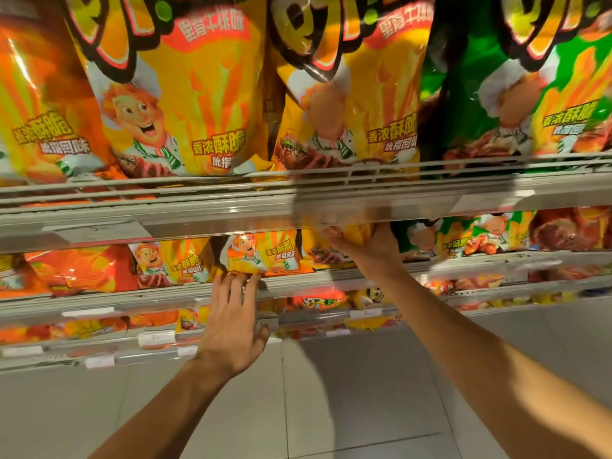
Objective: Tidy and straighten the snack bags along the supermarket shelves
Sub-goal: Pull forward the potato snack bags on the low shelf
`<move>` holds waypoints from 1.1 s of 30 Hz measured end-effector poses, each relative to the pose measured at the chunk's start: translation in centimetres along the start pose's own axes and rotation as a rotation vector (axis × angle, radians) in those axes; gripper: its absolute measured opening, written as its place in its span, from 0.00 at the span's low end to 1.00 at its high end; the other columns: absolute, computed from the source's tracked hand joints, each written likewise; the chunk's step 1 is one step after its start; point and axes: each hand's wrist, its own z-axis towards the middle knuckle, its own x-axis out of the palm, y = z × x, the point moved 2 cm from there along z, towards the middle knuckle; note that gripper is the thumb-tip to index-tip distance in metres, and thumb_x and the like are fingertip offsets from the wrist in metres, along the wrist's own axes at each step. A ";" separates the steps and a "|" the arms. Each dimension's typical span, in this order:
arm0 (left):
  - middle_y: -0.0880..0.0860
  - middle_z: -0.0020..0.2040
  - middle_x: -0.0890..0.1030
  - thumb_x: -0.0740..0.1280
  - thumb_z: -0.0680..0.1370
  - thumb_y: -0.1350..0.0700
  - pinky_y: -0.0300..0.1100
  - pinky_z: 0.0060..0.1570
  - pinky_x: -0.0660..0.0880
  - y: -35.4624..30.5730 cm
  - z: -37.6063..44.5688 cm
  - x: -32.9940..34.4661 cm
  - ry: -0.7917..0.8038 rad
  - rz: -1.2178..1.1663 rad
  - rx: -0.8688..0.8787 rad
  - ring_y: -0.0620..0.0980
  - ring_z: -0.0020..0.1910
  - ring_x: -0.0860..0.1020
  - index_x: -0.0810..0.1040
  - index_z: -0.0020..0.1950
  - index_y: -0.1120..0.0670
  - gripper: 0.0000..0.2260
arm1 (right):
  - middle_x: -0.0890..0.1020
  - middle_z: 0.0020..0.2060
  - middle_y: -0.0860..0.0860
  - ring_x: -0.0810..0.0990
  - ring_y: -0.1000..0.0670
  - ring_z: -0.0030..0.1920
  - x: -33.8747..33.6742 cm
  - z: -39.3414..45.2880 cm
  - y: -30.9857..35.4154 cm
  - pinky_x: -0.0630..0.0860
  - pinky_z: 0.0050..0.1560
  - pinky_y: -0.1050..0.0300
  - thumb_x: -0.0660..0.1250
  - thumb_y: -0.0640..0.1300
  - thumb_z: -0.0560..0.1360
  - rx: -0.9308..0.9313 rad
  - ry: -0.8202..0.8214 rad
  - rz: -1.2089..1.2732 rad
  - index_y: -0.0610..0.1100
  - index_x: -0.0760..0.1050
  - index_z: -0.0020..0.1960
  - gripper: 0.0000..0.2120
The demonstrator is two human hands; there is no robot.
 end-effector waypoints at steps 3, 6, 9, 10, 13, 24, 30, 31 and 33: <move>0.61 0.68 0.70 0.73 0.70 0.43 0.60 0.77 0.50 -0.1 0.0 0.0 0.004 -0.001 -0.003 0.63 0.71 0.65 0.64 0.76 0.62 0.40 | 0.78 0.65 0.49 0.77 0.48 0.65 0.4 0.4 -0.8 0.71 0.70 0.53 0.82 0.54 0.66 0.028 0.035 0.011 0.47 0.65 0.72 0.42; 0.61 0.68 0.70 0.75 0.69 0.44 0.60 0.77 0.51 -0.2 0.0 0.1 -0.001 -0.020 -0.016 0.63 0.70 0.66 0.64 0.76 0.62 0.42 | 0.78 0.66 0.47 0.77 0.45 0.66 1.1 0.8 -1.2 0.71 0.68 0.53 0.81 0.54 0.68 0.058 0.108 -0.044 0.46 0.63 0.74 0.42; 0.60 0.69 0.69 0.75 0.69 0.45 0.59 0.77 0.50 -0.3 0.1 0.1 -0.003 -0.027 -0.029 0.63 0.71 0.65 0.64 0.76 0.62 0.42 | 0.78 0.66 0.44 0.76 0.42 0.67 1.3 1.2 -1.4 0.74 0.68 0.49 0.79 0.55 0.70 0.082 0.208 -0.169 0.45 0.63 0.75 0.41; 0.60 0.69 0.69 0.74 0.69 0.45 0.59 0.78 0.49 -0.3 0.1 0.1 -0.002 -0.030 -0.034 0.62 0.72 0.64 0.63 0.76 0.61 0.42 | 0.78 0.66 0.44 0.76 0.42 0.67 0.9 1.3 -1.6 0.74 0.67 0.50 0.79 0.55 0.70 0.090 0.223 -0.201 0.44 0.63 0.75 0.41; 0.58 0.71 0.67 0.73 0.71 0.43 0.56 0.78 0.47 -0.3 0.1 0.0 0.011 -0.047 -0.037 0.60 0.73 0.62 0.60 0.77 0.59 0.42 | 0.78 0.66 0.45 0.76 0.42 0.67 -0.7 1.9 -2.1 0.73 0.66 0.51 0.79 0.57 0.70 0.121 0.271 -0.269 0.45 0.64 0.75 0.41; 0.54 0.77 0.58 0.73 0.74 0.49 0.51 0.78 0.51 -0.3 -0.9 -1.4 0.007 -0.234 -0.062 0.55 0.78 0.54 0.53 0.80 0.58 0.42 | 0.79 0.61 0.45 0.78 0.46 0.62 -1.7 -3.1 -2.1 0.77 0.62 0.53 0.76 0.52 0.74 -0.135 0.012 -0.265 0.43 0.72 0.70 0.29; 0.53 0.77 0.60 0.70 0.77 0.55 0.43 0.75 0.61 1.3 -3.4 -2.5 -0.085 -0.301 -0.078 0.53 0.76 0.61 0.59 0.78 0.57 0.34 | 0.75 0.65 0.40 0.74 0.41 0.66 -0.6 -8.9 -0.8 0.76 0.66 0.45 0.74 0.40 0.76 -0.289 -0.294 -0.250 0.36 0.72 0.70 0.25; 0.54 0.75 0.63 0.69 0.77 0.56 0.43 0.72 0.63 1.9 -3.9 -2.8 -0.131 -0.333 -0.124 0.53 0.74 0.64 0.61 0.77 0.57 0.31 | 0.75 0.65 0.41 0.74 0.41 0.67 0.1 -9.5 -0.3 0.76 0.66 0.44 0.74 0.40 0.76 -0.293 -0.286 -0.244 0.37 0.72 0.69 0.24; 0.56 0.69 0.69 0.69 0.77 0.59 0.46 0.68 0.66 3.5 -4.4 -3.4 -0.253 -0.394 -0.231 0.56 0.68 0.69 0.65 0.74 0.59 0.27 | 0.76 0.66 0.43 0.74 0.43 0.67 2.0 -10.3 0.8 0.75 0.66 0.45 0.72 0.43 0.78 -0.268 -0.211 -0.211 0.39 0.72 0.70 0.23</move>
